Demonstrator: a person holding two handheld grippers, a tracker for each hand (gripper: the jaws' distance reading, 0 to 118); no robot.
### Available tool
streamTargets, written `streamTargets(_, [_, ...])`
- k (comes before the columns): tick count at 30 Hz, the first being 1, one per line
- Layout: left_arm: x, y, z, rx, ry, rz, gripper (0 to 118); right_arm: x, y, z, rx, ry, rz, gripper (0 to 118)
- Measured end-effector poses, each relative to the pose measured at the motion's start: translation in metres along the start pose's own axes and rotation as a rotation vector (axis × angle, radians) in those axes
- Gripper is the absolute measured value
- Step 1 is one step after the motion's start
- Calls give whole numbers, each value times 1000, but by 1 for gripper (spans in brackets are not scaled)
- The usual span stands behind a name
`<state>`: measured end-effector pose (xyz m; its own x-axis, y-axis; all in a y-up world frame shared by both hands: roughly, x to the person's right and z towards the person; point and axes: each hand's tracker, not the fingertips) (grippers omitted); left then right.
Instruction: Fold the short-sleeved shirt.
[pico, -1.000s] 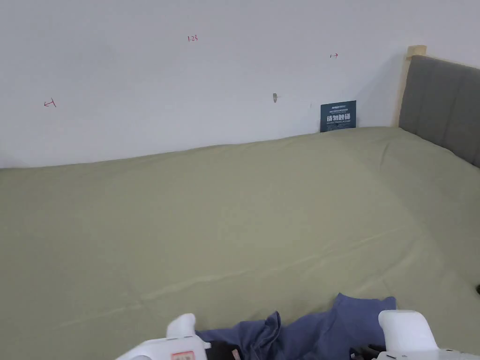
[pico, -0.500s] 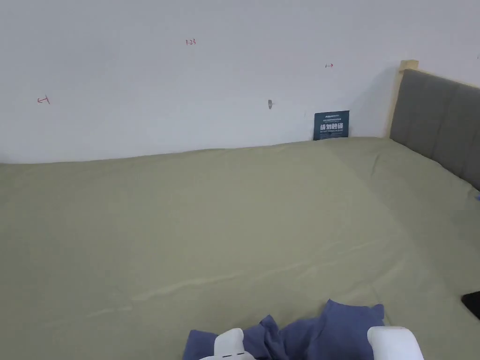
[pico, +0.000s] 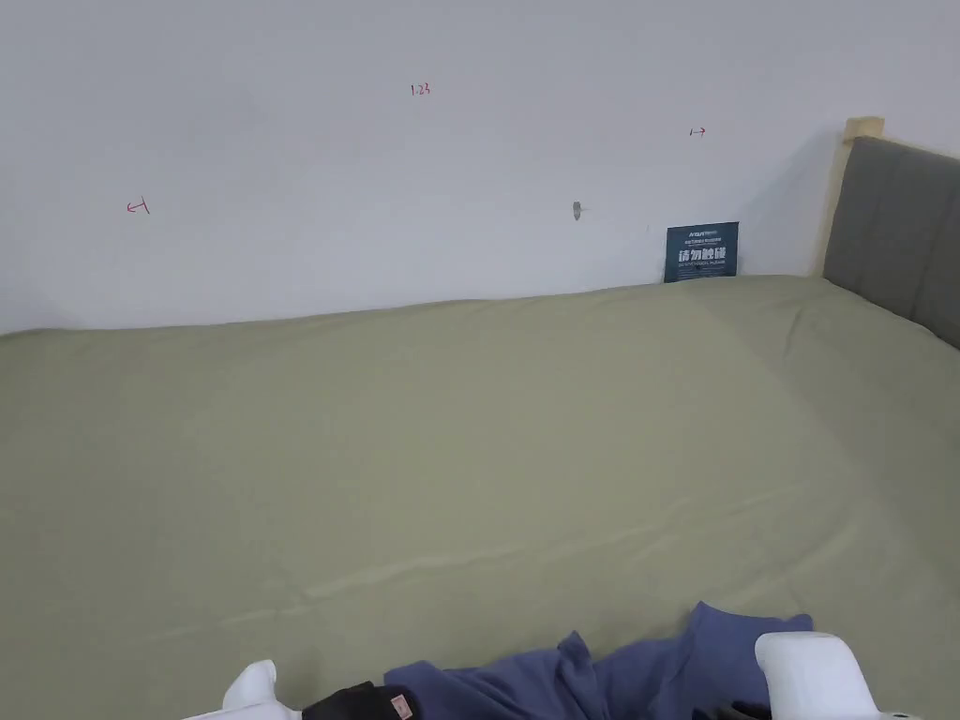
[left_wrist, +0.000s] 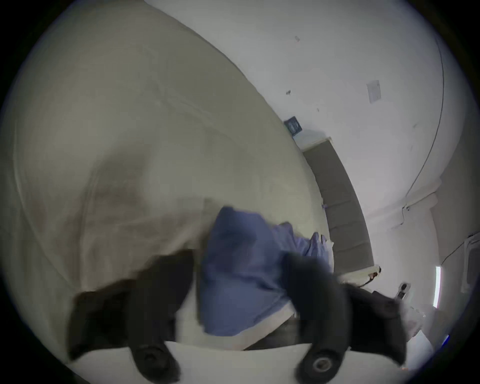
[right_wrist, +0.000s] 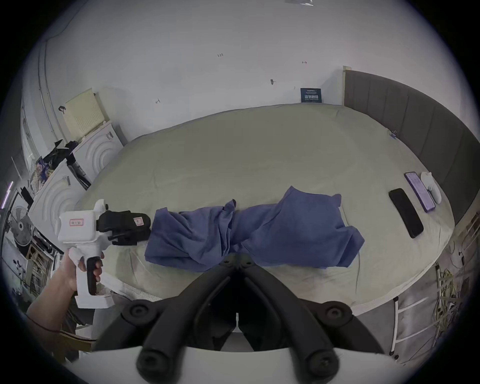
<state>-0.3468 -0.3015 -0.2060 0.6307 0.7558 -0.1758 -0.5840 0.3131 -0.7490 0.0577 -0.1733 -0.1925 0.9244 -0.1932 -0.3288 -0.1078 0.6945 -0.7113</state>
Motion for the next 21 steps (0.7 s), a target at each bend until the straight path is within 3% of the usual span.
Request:
streamTargets(1, [-10,2,-8,-33,57,-5,95,-1,0,1,-1,3,5,1])
streamTargets(2, [-12,-3,-9,-18,66,-5,100,-2,0,2,1,5,10,1])
streamTargets(4, [-10,-10,-10,44,-14,-12,99,-4,0,4,1,4,16,1])
streamTargets(11, [15,-12,-22,-22,33,-46,99,-7,-2,5,-10,10,-2,1])
streamTargets(12, [21,-10,-24,-41,46,-77,95,-8,-3,4,-12,7,-6,1])
streamTargets(13, [20,-5,-29,-64,53,-89,80,-8,-4,3,-16,5,-10,1])
streamTargets(15, [23,-2,-31,-92,59,-82,7,-5,-5,0,-23,6,-14,1])
streamTargets(21, [-3,9,-8,-68,-22,19,6,-6,-7,6,-25,1,-4,1])
